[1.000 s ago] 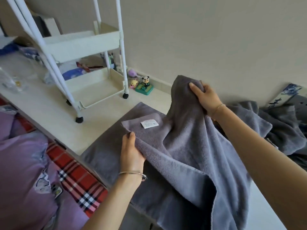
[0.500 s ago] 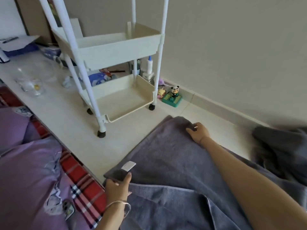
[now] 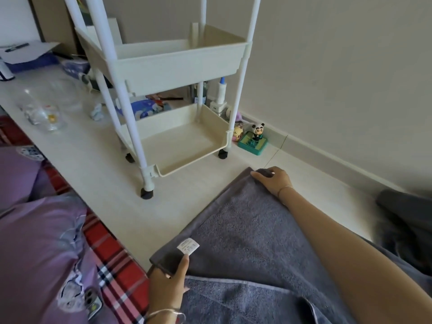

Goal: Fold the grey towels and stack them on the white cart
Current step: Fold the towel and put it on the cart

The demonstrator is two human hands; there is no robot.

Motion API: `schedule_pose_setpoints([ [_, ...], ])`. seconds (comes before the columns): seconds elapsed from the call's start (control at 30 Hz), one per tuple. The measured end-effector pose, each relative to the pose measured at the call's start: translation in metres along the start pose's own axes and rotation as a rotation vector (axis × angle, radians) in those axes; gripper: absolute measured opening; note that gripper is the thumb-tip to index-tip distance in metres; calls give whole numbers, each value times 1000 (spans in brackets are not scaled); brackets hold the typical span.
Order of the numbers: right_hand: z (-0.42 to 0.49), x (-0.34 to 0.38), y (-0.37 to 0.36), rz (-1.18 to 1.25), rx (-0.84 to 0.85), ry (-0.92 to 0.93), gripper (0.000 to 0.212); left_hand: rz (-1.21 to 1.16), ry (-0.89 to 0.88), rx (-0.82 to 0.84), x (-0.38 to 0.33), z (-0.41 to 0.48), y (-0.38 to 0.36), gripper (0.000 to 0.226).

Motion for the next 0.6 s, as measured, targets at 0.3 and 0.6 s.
schedule_pose_setpoints([
  [0.3,9,5,-14,81,-78,92,24,8,-154,26,-3,-1,5,14],
  [0.6,16,6,-28,95,-163,116,18,129,-112,-34,11,10,11,6],
])
Point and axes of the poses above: each hand's wrist, its own z-axis towards the middle knuckle, its own y-axis out of the back of the hand, x = y × z, the point moved 3 cm from there along z, towards the middle knuckle, and after that the axes turned 1 degree about z, right-handed, at the moved point
